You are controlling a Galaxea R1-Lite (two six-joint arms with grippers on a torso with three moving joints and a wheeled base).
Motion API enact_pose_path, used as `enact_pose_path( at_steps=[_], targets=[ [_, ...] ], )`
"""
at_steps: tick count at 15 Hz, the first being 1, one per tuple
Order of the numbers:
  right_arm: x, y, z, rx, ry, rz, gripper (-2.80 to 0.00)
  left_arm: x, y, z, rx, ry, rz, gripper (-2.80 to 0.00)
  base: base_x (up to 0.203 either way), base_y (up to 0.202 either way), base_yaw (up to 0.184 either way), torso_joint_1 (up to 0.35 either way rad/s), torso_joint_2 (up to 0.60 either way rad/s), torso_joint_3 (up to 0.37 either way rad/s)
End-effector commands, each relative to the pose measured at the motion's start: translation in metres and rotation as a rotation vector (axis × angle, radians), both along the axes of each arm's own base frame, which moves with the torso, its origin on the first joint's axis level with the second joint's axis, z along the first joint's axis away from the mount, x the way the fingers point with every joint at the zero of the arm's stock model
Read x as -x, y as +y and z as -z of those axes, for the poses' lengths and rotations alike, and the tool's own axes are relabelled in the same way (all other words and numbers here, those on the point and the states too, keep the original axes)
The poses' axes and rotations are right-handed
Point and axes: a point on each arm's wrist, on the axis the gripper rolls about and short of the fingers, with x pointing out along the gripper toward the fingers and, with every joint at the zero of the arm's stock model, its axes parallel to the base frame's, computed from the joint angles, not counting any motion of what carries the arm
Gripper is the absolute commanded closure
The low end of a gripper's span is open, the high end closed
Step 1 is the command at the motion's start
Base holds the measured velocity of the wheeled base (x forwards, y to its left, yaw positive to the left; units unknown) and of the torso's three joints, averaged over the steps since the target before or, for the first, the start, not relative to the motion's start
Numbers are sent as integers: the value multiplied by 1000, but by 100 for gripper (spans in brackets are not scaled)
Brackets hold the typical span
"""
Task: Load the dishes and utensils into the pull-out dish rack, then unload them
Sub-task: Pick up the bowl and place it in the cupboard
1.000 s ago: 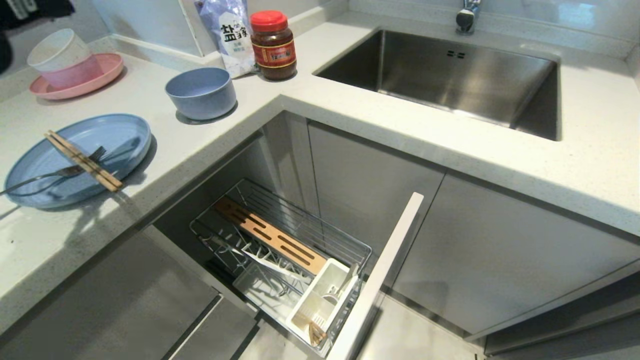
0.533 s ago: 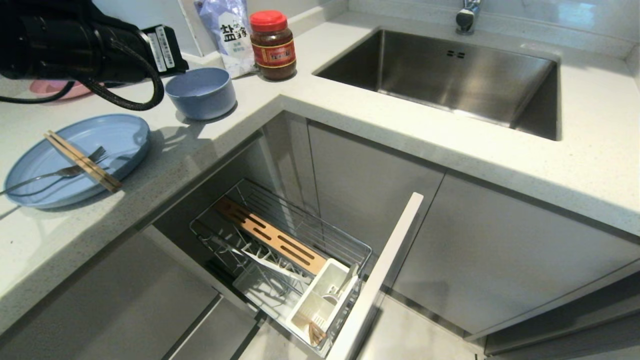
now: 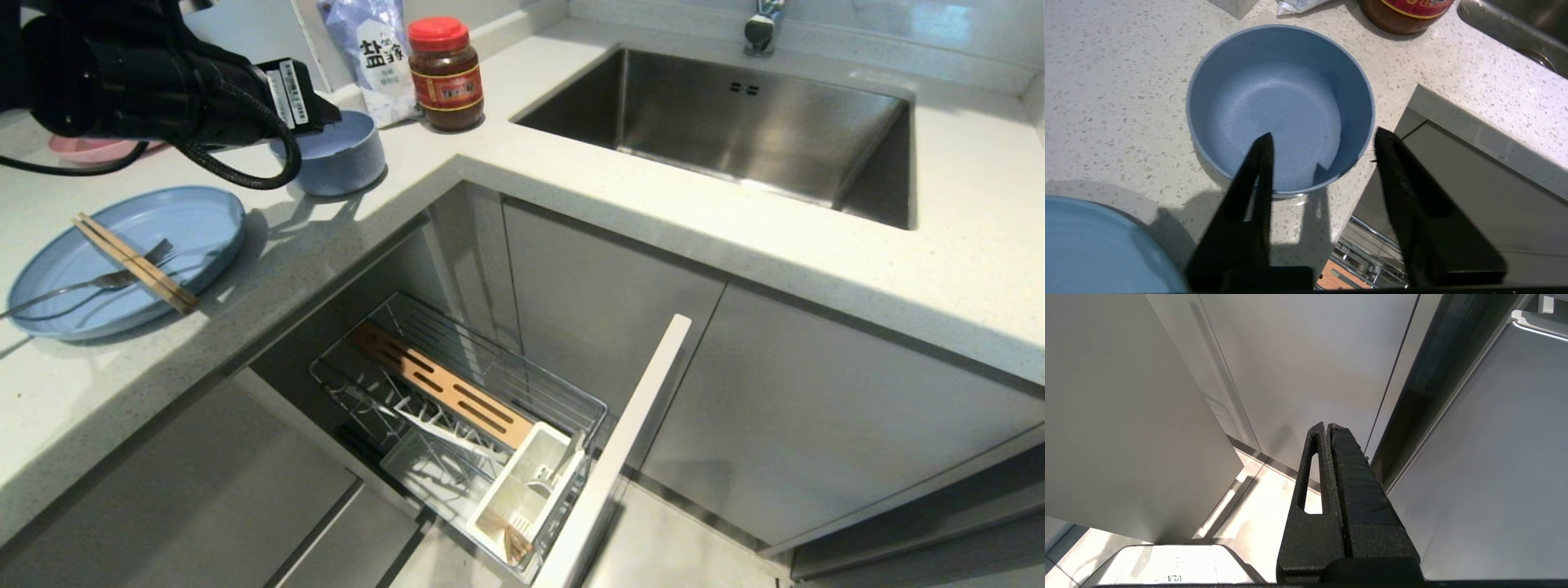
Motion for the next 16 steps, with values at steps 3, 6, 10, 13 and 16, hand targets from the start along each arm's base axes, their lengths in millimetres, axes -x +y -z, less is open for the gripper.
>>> enact_pose_path(
  at_steps=[3,6,10,13,16],
  targets=[
    [0,0,0,0,-3,-1,0,-4,-6,4,0,14,17,-280,0,0,0,0,0,0],
    [0,0,0,0,-3,0,0,-12,-12,11,-7,32,26,-280,0,0,0,0,0,0],
    [0,0,0,0,-3,0,0,-32,-23,23,-7,39,38,-280,0,0,0,0,0,0],
    [0,0,0,0,-3,1,0,-40,-26,27,-5,38,37,-280,0,0,0,0,0,0],
    [0,0,0,0,-3,1,0,-45,-27,30,-6,41,35,-280,0,0,0,0,0,0]
  ],
)
